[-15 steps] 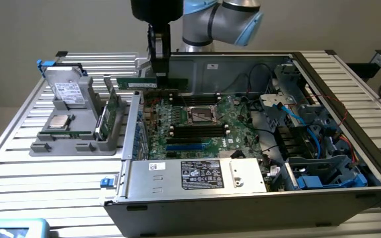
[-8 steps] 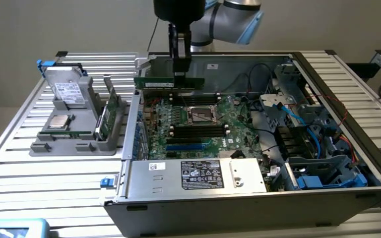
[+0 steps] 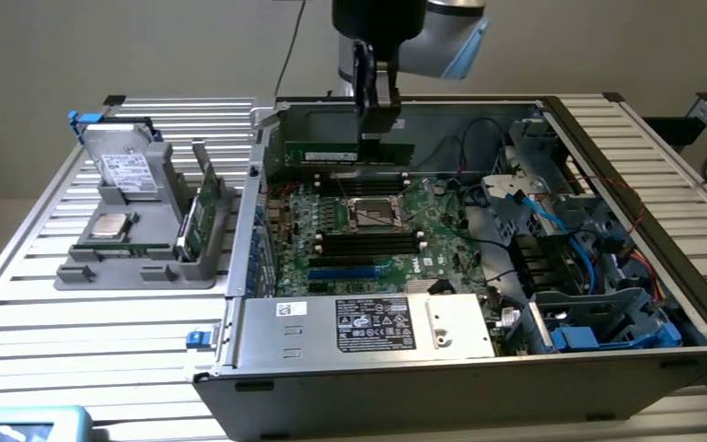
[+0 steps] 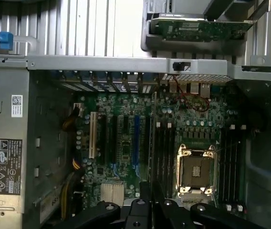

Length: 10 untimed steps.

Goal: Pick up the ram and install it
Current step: 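Pick up the ram and move it above insertion slot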

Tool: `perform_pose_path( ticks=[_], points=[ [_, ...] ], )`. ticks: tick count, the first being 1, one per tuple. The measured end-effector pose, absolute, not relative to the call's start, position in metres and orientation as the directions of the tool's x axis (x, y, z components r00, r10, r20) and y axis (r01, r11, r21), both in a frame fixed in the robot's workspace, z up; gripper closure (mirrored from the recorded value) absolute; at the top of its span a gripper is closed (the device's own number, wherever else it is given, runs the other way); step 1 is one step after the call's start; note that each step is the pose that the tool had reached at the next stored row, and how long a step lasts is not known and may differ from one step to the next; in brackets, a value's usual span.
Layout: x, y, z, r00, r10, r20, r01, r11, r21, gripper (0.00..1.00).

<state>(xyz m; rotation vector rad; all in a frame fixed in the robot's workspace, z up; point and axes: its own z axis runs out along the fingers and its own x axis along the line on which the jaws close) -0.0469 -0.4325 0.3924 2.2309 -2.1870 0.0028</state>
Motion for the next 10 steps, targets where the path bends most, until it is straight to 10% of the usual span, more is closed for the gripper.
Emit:
perform_pose_path(
  ticks=[10],
  points=[
    [-0.027,-0.418,0.388,0.020,-1.000,0.014,-1.000,-0.020,0.007,0.87]
  ],
)
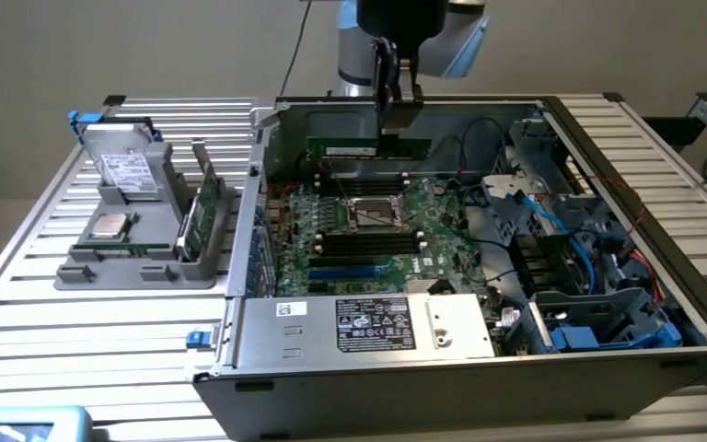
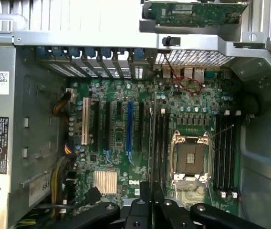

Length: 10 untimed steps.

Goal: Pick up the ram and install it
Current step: 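Pick up the ram and move it above insertion slot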

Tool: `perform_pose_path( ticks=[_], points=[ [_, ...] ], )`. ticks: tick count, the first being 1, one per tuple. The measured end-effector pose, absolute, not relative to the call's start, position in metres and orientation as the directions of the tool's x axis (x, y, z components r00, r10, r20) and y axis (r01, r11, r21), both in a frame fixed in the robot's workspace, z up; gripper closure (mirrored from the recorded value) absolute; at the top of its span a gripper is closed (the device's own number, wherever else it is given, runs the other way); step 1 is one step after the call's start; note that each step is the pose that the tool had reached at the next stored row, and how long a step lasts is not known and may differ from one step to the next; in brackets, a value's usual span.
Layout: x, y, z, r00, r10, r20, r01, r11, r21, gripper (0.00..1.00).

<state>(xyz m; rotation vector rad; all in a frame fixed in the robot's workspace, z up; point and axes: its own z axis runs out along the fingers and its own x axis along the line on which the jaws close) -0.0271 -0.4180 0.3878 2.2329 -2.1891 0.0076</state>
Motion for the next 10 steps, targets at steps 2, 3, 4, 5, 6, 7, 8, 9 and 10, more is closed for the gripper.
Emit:
perform_pose_path(
  ticks=[2,3,4,5,6,7,8,9,10],
  points=[
    [-0.026,-0.413,0.388,0.020,-1.000,0.014,-1.000,-0.020,0.002,0.87],
    [-0.026,-0.410,0.387,0.020,-1.000,0.014,-1.000,-0.020,0.000,0.87],
    [-0.025,-0.407,0.387,0.020,-1.000,0.014,-1.000,-0.020,-0.002,0.87],
    [-0.025,-0.405,0.387,0.020,-1.000,0.014,-1.000,-0.020,-0.005,0.87],
    [-0.024,-0.404,0.387,0.020,-1.000,0.014,-1.000,-0.020,-0.009,0.87],
    [-0.023,-0.403,0.387,0.020,-1.000,0.014,-1.000,-0.020,-0.015,0.87],
    [-0.023,-0.402,0.387,0.019,-1.000,0.014,-1.000,-0.020,-0.021,0.87],
    [-0.023,-0.402,0.386,0.019,-1.000,0.014,-0.999,-0.020,-0.026,0.87],
    [-0.023,-0.402,0.386,0.019,-1.000,0.013,-0.999,-0.020,-0.029,0.87]
  ],
)
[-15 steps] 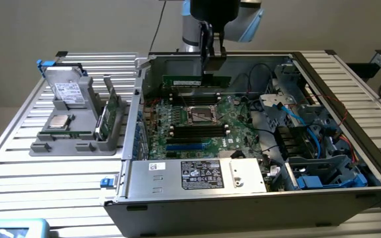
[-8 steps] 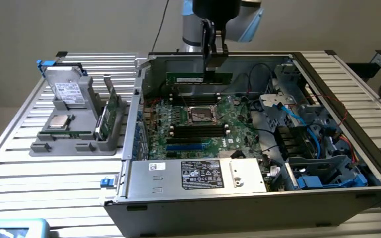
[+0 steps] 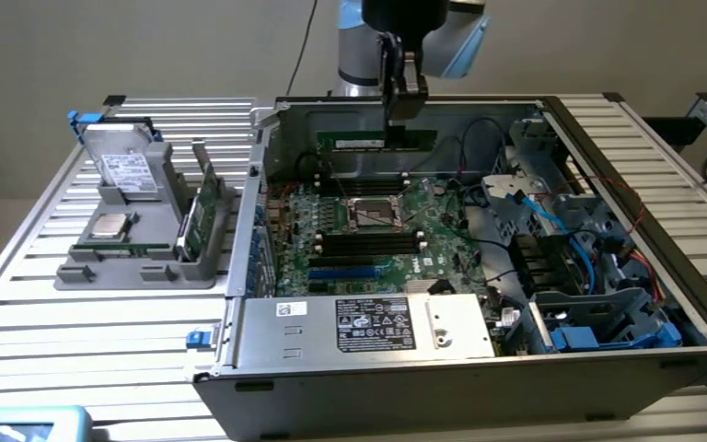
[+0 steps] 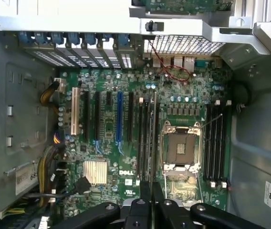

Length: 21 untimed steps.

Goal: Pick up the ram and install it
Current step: 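Pick up the ram and move it above insertion slot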

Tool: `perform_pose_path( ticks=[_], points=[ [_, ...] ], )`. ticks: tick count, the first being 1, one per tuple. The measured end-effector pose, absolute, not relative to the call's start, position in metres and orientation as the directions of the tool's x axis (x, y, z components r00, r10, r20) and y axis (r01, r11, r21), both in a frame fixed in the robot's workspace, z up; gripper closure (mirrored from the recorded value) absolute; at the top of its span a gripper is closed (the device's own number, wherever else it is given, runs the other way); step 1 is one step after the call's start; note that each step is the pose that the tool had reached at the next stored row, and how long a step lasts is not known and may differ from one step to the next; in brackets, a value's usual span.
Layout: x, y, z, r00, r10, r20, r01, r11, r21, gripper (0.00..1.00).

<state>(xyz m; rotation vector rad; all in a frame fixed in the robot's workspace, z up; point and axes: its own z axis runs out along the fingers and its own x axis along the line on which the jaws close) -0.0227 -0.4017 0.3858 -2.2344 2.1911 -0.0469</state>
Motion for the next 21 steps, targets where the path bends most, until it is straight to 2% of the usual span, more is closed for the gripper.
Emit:
perform_pose_path(
  ticks=[7,12,21],
  points=[
    [-0.020,-0.395,0.375,0.018,-1.000,0.016,-0.999,-0.019,-0.030,0.87],
    [-0.019,-0.393,0.373,0.016,-0.999,0.047,-0.999,-0.017,-0.029,0.87],
    [-0.019,-0.391,0.358,0.015,-0.999,0.048,-1.000,-0.016,-0.027,0.87]
  ],
)
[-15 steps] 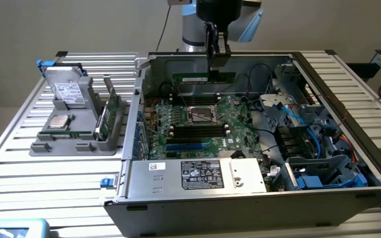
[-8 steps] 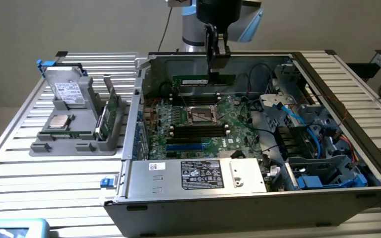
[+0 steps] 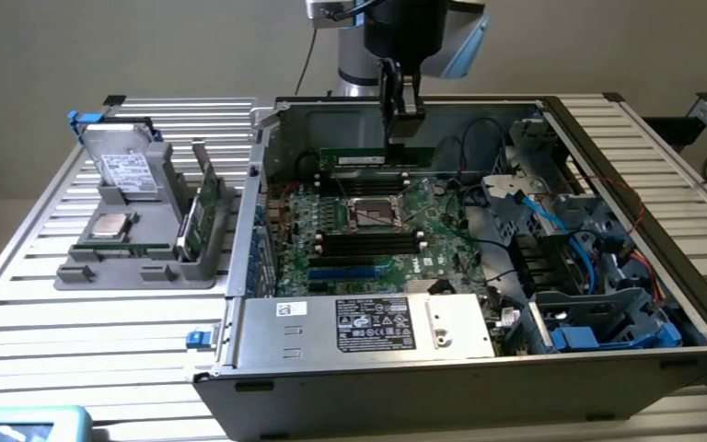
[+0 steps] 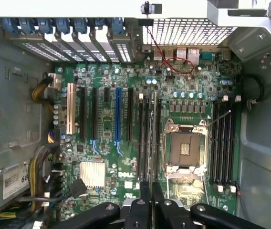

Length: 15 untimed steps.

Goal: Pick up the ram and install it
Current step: 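Pick up the ram and move it above insertion slot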

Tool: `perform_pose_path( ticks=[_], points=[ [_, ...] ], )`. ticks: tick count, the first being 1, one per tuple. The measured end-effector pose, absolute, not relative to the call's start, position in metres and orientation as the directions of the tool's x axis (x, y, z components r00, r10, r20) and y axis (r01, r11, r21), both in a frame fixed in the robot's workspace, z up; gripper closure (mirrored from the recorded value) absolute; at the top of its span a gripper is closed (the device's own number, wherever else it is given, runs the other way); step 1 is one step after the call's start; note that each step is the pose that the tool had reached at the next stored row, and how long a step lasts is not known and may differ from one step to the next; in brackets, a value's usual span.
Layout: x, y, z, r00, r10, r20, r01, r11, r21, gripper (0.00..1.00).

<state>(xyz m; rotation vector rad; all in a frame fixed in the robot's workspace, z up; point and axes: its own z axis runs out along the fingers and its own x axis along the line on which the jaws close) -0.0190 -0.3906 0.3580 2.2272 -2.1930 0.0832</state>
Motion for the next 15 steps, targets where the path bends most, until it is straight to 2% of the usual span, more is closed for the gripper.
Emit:
perform_pose_path(
  ticks=[15],
  points=[
    [-0.019,-0.384,0.339,0.015,-0.999,0.048,-1.000,-0.016,-0.027,0.87]
  ],
)
